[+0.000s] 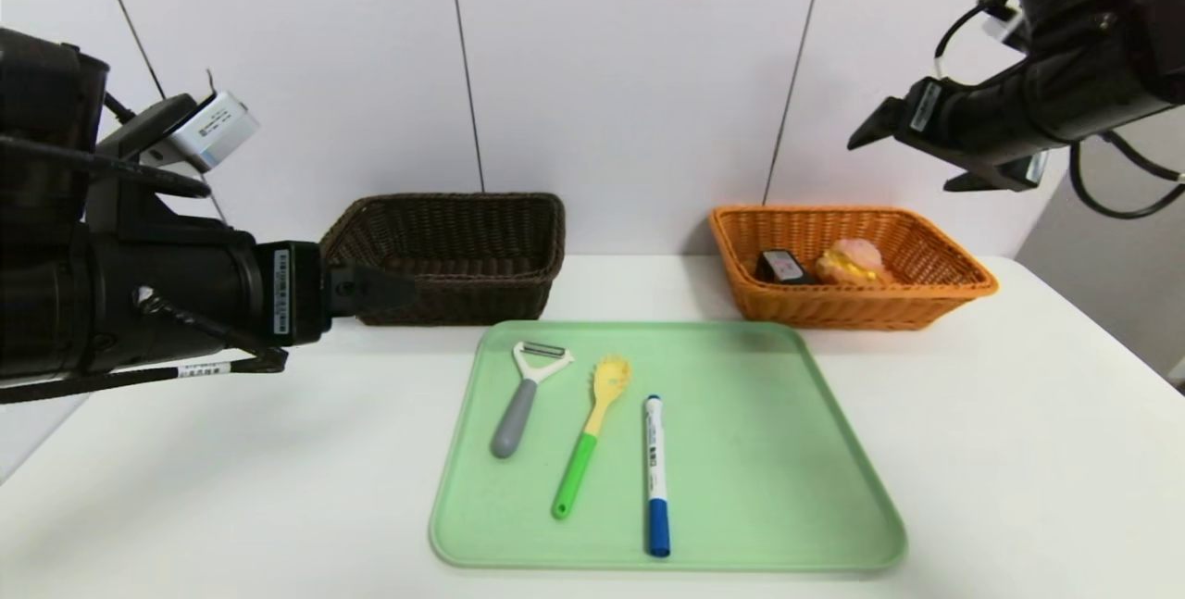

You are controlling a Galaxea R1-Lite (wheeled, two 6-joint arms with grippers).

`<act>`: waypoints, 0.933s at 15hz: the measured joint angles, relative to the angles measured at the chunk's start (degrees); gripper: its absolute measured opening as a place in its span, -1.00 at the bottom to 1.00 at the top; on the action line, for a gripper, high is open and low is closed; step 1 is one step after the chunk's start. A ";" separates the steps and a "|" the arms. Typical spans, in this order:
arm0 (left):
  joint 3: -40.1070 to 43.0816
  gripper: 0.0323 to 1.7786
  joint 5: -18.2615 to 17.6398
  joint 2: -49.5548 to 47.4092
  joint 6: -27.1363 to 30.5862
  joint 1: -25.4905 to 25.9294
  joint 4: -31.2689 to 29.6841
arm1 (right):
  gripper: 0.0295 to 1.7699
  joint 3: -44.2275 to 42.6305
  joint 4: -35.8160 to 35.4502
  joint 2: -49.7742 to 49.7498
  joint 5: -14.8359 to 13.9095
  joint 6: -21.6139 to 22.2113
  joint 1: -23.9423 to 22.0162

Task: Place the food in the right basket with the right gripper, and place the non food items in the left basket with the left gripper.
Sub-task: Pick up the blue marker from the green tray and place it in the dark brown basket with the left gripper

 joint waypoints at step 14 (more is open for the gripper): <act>-45.02 0.90 5.97 34.43 -22.54 -24.43 35.02 | 0.91 29.75 8.19 -25.48 -1.10 -5.44 7.69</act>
